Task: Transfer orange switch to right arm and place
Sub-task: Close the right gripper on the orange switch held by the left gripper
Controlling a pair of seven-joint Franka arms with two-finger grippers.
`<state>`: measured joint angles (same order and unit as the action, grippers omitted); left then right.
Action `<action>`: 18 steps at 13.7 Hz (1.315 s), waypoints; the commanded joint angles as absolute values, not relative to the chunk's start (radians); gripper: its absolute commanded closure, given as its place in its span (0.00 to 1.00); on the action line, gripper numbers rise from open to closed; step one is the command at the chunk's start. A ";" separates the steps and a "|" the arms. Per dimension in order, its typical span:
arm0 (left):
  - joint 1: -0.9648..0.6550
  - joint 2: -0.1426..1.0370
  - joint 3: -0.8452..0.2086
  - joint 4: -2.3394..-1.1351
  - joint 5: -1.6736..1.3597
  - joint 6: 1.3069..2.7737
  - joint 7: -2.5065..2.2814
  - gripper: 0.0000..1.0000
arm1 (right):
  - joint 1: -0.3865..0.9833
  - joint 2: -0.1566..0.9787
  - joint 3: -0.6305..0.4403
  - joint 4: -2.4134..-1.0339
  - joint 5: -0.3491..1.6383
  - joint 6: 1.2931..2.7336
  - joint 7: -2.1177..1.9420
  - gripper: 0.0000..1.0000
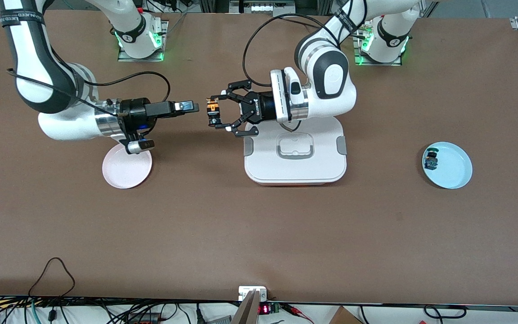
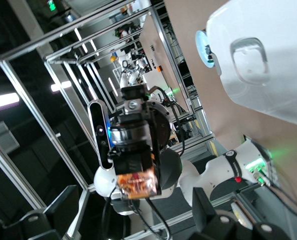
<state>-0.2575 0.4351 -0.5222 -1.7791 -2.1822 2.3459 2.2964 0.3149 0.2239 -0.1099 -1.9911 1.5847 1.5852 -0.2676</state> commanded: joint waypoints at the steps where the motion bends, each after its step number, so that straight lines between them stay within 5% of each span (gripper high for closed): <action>1: -0.287 0.449 -0.515 -1.747 -2.230 2.381 2.330 0.77 | 0.347 0.245 -0.115 -1.971 1.606 1.575 -0.353 0.00; 18: -0.287 0.449 -0.514 -1.746 -2.227 2.381 2.330 0.76 | 0.350 0.268 -0.115 -1.971 1.678 1.588 -0.347 0.11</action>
